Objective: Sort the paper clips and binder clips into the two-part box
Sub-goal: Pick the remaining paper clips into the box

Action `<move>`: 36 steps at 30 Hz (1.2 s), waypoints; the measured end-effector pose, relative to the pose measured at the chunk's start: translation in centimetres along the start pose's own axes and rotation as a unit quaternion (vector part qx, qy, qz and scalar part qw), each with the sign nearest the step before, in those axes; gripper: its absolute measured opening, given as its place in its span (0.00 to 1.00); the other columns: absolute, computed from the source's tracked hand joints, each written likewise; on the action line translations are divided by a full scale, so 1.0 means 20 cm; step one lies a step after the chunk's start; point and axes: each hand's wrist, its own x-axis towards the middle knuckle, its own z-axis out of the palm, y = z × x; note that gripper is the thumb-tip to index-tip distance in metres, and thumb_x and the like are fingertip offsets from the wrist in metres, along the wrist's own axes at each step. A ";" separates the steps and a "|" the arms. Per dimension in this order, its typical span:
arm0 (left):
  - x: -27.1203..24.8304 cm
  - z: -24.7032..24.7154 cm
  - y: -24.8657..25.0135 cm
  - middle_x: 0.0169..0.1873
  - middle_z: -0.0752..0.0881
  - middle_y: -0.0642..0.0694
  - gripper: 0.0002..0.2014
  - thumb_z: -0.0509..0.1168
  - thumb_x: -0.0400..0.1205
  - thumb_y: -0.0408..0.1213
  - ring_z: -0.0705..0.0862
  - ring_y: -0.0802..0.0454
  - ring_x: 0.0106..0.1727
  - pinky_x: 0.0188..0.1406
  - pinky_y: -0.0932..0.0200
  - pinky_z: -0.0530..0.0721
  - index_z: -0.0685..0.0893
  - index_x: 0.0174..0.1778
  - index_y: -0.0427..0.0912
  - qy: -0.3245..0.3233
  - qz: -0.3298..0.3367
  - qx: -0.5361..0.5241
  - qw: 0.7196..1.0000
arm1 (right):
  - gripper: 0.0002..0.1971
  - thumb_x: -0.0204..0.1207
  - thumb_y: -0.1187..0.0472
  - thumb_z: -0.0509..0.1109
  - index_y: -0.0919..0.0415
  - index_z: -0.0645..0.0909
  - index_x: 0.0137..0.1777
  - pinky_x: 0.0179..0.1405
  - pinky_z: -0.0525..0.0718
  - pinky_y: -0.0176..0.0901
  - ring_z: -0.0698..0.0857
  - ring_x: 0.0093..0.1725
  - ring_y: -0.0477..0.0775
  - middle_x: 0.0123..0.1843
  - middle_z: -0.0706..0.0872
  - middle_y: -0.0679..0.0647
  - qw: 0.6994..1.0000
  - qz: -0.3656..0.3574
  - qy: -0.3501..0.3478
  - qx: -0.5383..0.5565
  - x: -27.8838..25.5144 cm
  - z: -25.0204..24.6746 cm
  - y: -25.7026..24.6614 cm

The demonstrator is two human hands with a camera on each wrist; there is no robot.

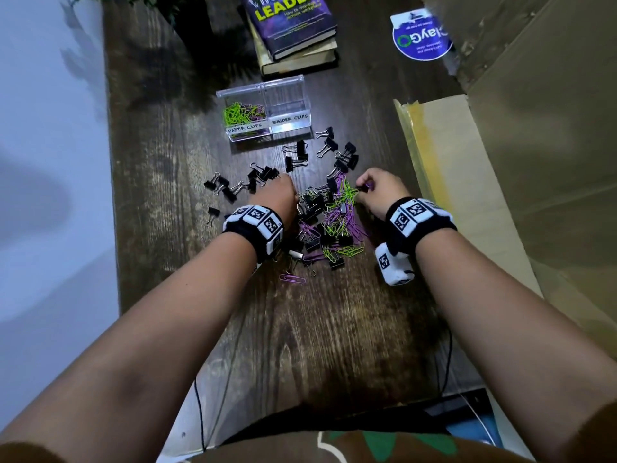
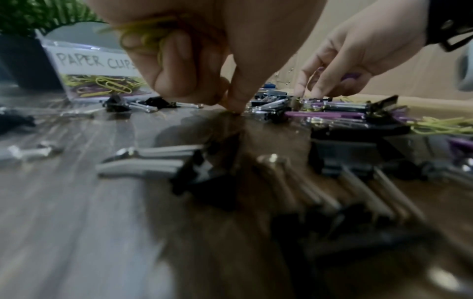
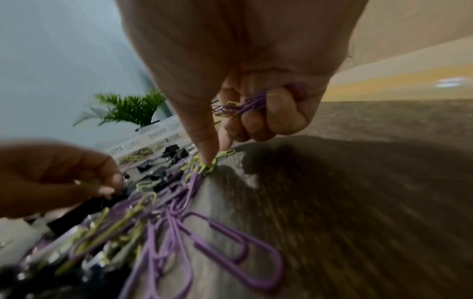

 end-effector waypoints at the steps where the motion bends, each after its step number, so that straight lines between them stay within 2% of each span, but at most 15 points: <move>1: 0.00 -0.01 0.01 0.54 0.83 0.36 0.14 0.61 0.84 0.34 0.83 0.39 0.51 0.51 0.41 0.84 0.71 0.63 0.34 -0.007 0.006 0.020 1.000 | 0.07 0.72 0.60 0.75 0.52 0.78 0.45 0.42 0.72 0.36 0.80 0.40 0.52 0.42 0.81 0.50 1.000 -0.009 -0.003 -0.027 0.00 0.01 0.00; 5: -0.01 -0.02 0.03 0.64 0.77 0.30 0.22 0.58 0.83 0.29 0.80 0.34 0.61 0.59 0.38 0.79 0.63 0.72 0.30 -0.035 0.005 0.064 0.997 | 0.04 0.78 0.58 0.69 0.56 0.77 0.44 0.47 0.78 0.43 0.83 0.47 0.57 0.46 0.85 0.56 0.994 -0.027 -0.027 -0.101 0.00 0.02 -0.04; 7: -0.01 -0.02 0.02 0.66 0.75 0.29 0.22 0.58 0.83 0.29 0.79 0.33 0.62 0.62 0.38 0.79 0.63 0.72 0.30 -0.042 0.008 0.048 0.998 | 0.05 0.81 0.59 0.65 0.61 0.78 0.48 0.52 0.78 0.46 0.84 0.51 0.61 0.50 0.85 0.61 0.990 -0.039 -0.039 -0.130 -0.01 0.03 -0.05; 9: 0.00 -0.04 -0.01 0.60 0.78 0.32 0.17 0.57 0.84 0.33 0.80 0.36 0.57 0.56 0.44 0.80 0.67 0.67 0.31 -0.033 0.000 -0.012 0.999 | 0.08 0.82 0.60 0.62 0.65 0.78 0.51 0.52 0.77 0.47 0.83 0.53 0.61 0.52 0.84 0.62 0.988 -0.055 -0.042 -0.137 -0.01 0.03 -0.07; 12: 0.03 -0.14 -0.08 0.43 0.79 0.40 0.10 0.54 0.85 0.36 0.78 0.43 0.44 0.41 0.54 0.73 0.74 0.55 0.33 0.027 -0.051 -0.129 0.990 | 0.04 0.81 0.60 0.64 0.61 0.76 0.47 0.45 0.73 0.42 0.81 0.47 0.58 0.46 0.83 0.60 0.993 -0.046 -0.045 -0.095 0.01 0.02 -0.10; 14: 0.08 -0.25 -0.13 0.34 0.76 0.46 0.05 0.56 0.84 0.36 0.77 0.46 0.42 0.39 0.56 0.70 0.74 0.45 0.39 0.079 -0.085 -0.173 0.978 | 0.04 0.79 0.60 0.67 0.58 0.76 0.44 0.44 0.74 0.42 0.81 0.45 0.57 0.43 0.83 0.56 0.997 -0.034 -0.051 -0.047 0.04 0.00 -0.14; 16: 0.15 -0.38 -0.17 0.31 0.75 0.47 0.08 0.57 0.83 0.36 0.76 0.47 0.41 0.38 0.58 0.69 0.71 0.37 0.44 0.113 -0.101 -0.185 0.971 | 0.05 0.79 0.59 0.66 0.59 0.82 0.48 0.45 0.79 0.45 0.83 0.40 0.56 0.43 0.86 0.55 0.997 -0.024 -0.066 0.018 0.08 -0.02 -0.21; 21: 0.36 -0.69 -0.21 0.37 0.79 0.37 0.09 0.60 0.80 0.39 0.79 0.39 0.42 0.41 0.52 0.76 0.77 0.36 0.39 0.119 -0.075 -0.102 0.985 | 0.10 0.83 0.65 0.59 0.62 0.82 0.53 0.16 0.71 0.32 0.73 0.18 0.43 0.30 0.76 0.53 0.981 -0.025 -0.125 0.143 0.14 -0.08 -0.54; 24: 0.48 -0.76 -0.21 0.39 0.82 0.34 0.13 0.62 0.78 0.41 0.81 0.36 0.43 0.40 0.52 0.76 0.78 0.35 0.35 0.085 -0.063 -0.038 0.994 | 0.08 0.83 0.68 0.60 0.67 0.81 0.52 0.15 0.73 0.34 0.75 0.19 0.46 0.28 0.76 0.57 0.978 -0.026 -0.150 0.145 0.21 -0.09 -0.71; 26: 0.55 -0.76 -0.22 0.40 0.84 0.30 0.16 0.63 0.78 0.40 0.84 0.33 0.44 0.37 0.54 0.74 0.72 0.27 0.36 0.058 -0.055 0.003 0.997 | 0.07 0.82 0.68 0.62 0.68 0.81 0.48 0.17 0.76 0.37 0.78 0.24 0.52 0.28 0.78 0.59 0.977 -0.034 -0.160 0.139 0.28 -0.08 -0.80; 28: 0.60 -0.75 -0.21 0.32 0.79 0.34 0.19 0.64 0.80 0.37 0.85 0.33 0.49 0.37 0.56 0.71 0.67 0.24 0.39 0.028 -0.043 0.034 0.998 | 0.09 0.80 0.70 0.62 0.66 0.81 0.40 0.21 0.78 0.42 0.78 0.27 0.57 0.29 0.79 0.61 0.978 -0.042 -0.161 0.122 0.34 -0.07 -0.86; 31: 0.64 -0.74 -0.20 0.28 0.75 0.39 0.14 0.65 0.81 0.32 0.76 0.46 0.39 0.37 0.56 0.72 0.74 0.29 0.35 -0.018 -0.026 0.074 0.997 | 0.11 0.79 0.73 0.61 0.64 0.79 0.37 0.24 0.78 0.43 0.79 0.27 0.56 0.31 0.80 0.61 0.983 -0.042 -0.161 0.076 0.41 -0.07 -0.94; 33: 0.64 -0.74 -0.20 0.30 0.79 0.37 0.08 0.66 0.80 0.32 0.80 0.41 0.38 0.37 0.52 0.76 0.80 0.37 0.33 -0.011 -0.002 0.088 0.996 | 0.07 0.78 0.71 0.64 0.65 0.81 0.40 0.25 0.78 0.41 0.79 0.28 0.54 0.32 0.81 0.59 0.985 -0.056 -0.159 0.031 0.46 -0.07 -0.98; 34: 0.64 -0.74 -0.21 0.36 0.82 0.35 0.06 0.67 0.79 0.33 0.83 0.38 0.41 0.38 0.51 0.78 0.83 0.43 0.32 -0.005 0.010 0.090 0.996 | 0.04 0.77 0.68 0.66 0.64 0.82 0.44 0.27 0.80 0.39 0.81 0.29 0.53 0.33 0.83 0.57 0.985 -0.068 -0.156 -0.001 0.47 -0.07 -1.00; 36: 0.63 -0.74 -0.25 0.50 0.86 0.35 0.11 0.69 0.77 0.35 0.85 0.37 0.52 0.44 0.53 0.79 0.85 0.54 0.38 0.023 0.027 0.071 0.997 | 0.09 0.76 0.63 0.68 0.64 0.84 0.53 0.30 0.83 0.38 0.85 0.31 0.51 0.36 0.86 0.55 0.985 -0.084 -0.147 -0.042 0.50 -0.05 -1.03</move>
